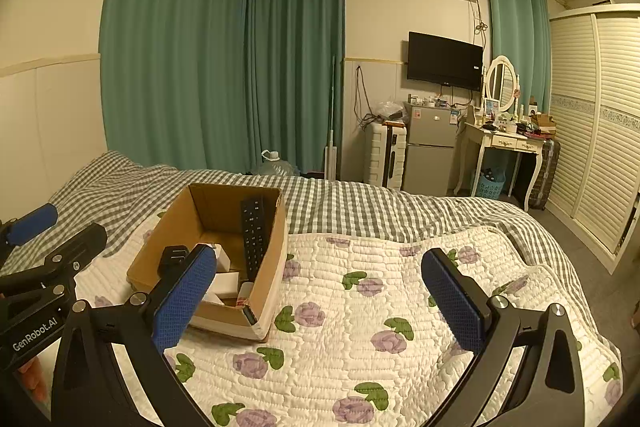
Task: Organize rigid objects
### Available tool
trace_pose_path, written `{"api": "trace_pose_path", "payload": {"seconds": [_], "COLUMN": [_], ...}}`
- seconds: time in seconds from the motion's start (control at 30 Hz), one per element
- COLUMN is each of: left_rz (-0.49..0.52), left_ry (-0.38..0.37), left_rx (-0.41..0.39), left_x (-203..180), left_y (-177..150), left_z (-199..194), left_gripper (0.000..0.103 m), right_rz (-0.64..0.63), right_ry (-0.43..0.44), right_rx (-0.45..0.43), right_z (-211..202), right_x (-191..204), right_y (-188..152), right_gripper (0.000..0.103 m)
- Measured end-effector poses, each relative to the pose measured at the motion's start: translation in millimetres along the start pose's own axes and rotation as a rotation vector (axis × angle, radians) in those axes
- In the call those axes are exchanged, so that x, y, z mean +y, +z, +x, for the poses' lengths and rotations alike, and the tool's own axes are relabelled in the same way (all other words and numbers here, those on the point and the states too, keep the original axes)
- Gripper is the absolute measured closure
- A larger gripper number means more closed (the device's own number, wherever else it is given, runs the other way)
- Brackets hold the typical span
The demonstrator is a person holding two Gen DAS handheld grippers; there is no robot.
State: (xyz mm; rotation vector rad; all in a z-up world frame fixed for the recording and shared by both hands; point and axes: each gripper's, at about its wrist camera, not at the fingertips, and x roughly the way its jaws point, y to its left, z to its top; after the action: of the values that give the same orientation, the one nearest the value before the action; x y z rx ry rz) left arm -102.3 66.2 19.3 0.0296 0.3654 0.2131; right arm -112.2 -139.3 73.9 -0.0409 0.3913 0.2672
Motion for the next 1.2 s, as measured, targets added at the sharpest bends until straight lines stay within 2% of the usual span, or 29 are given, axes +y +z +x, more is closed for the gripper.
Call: {"api": "trace_pose_path", "payload": {"seconds": [1.2], "left_rz": [-0.006], "left_ry": [0.001], "left_rx": [0.020], "left_x": [-0.2], "left_y": [-5.1], "left_z": [2.2], "left_gripper": [0.025], "right_rz": [0.013], "right_ry": [0.003], "right_rx": [0.040], "right_z": [7.1], "right_x": [5.3], "right_y": [-7.3], "right_gripper": [0.000]}}
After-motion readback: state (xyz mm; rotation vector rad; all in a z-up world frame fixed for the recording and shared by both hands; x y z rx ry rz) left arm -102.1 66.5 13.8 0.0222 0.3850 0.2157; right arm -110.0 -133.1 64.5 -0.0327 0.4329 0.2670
